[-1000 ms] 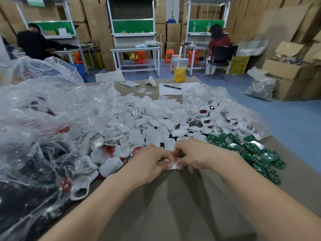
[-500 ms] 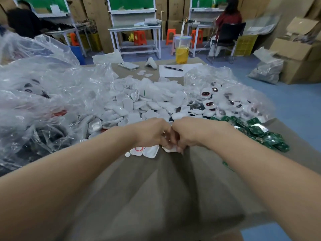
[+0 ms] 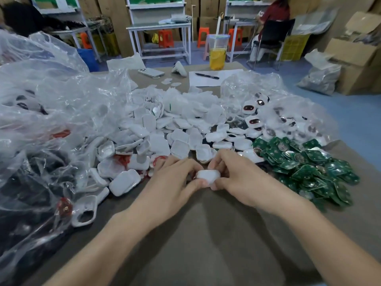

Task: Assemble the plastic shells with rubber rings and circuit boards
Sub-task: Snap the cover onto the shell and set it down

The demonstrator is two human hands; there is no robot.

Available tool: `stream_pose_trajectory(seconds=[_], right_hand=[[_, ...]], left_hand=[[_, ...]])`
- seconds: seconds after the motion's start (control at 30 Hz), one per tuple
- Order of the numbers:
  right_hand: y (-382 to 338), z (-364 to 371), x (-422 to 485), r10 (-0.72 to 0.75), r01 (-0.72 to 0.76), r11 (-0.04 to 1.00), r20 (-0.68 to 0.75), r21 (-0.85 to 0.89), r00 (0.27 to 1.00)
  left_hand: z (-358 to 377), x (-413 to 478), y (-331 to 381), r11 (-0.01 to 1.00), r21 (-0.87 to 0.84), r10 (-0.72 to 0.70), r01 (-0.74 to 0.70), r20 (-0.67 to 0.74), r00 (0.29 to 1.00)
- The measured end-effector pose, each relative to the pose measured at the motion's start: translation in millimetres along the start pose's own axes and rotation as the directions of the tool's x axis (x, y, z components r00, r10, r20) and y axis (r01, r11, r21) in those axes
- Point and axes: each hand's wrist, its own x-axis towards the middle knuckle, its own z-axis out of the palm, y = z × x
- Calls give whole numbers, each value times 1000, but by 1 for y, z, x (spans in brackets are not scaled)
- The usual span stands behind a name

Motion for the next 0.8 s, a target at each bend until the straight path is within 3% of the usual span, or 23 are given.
stream_pose_trajectory(seconds=[0.13, 0.27, 0.7, 0.8], right_hand=[[0, 7, 8, -48, 116, 939, -210, 323, 976], [-5, 9, 24, -108, 229, 873, -287, 431, 952], [-2, 20, 35, -106, 277, 827, -349, 489, 931], [1, 20, 36, -116, 295, 812, -355, 504, 928]], left_hand=[[4, 7, -2, 955, -296, -59, 9, -159, 986], [6, 18, -2, 879, -471, -217, 76, -251, 943], [5, 23, -9, 926, -376, -178, 24, -381, 907], [7, 23, -7, 908, -419, -197, 16, -393, 898]])
